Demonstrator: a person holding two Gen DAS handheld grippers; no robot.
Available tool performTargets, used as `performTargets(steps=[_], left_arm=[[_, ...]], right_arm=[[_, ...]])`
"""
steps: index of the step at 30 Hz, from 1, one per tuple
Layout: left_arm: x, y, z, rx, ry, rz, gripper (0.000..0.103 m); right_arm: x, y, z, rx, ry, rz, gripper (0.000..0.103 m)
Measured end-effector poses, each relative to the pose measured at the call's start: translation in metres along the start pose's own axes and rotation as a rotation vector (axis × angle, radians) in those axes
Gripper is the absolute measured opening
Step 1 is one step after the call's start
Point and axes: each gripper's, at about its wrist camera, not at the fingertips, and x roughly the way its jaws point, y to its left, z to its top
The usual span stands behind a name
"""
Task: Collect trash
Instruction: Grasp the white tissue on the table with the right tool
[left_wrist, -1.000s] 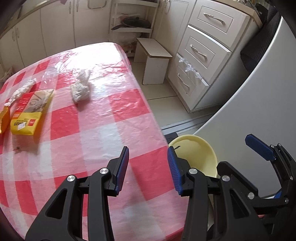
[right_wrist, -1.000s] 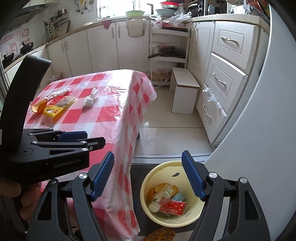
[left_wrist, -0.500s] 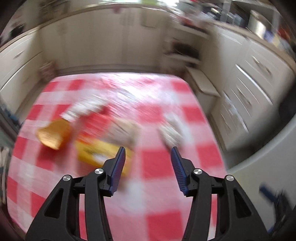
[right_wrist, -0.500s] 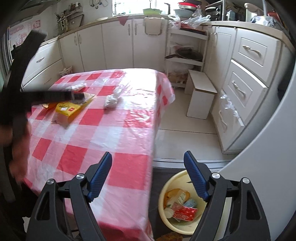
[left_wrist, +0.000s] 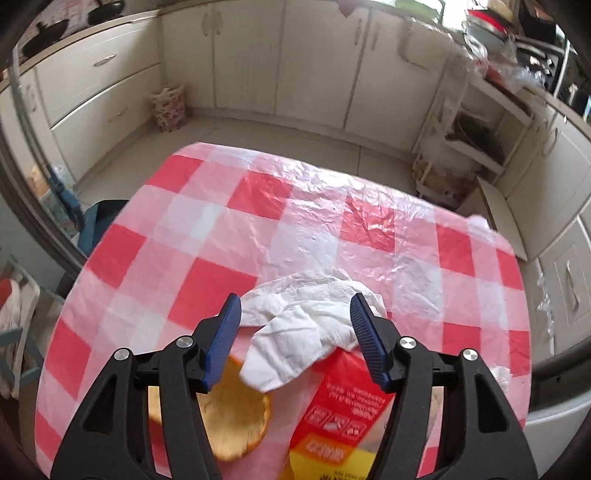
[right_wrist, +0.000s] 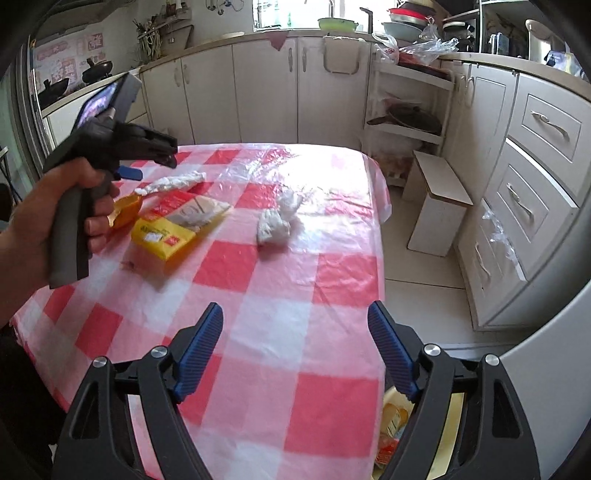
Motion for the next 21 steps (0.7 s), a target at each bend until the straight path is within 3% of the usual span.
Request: performTargets(steps=[6,9,16,19,21], left_arm=[[0.027,-0.023,-0.015,0.124,0.101,-0.036,0.061],[0.020,-0.041,-0.033,0.247,0.078,-0.032,0.063],[-0.003,-0.067,-0.069,0.424,0.096,-0.160,0.063],[-0.009,-0.058,-0.070,0.365,0.112,-0.186,0.057],[-0.012,-0.049,-0.072,0.341,0.126,-0.222,0.058]], right_arm=[[0.025,0.001,0.020,0.041,0.001,0.015,0.077],[0.038,0.008,0.028,0.043,0.000,0.019,0.077],[0.079,0.013,0.054,0.025,0.022,-0.021,0.077],[0.105,0.023,0.064,-0.021,0.090,-0.014,0.076],[0.115,0.025,0.064,-0.030,0.130,0.038,0.063]])
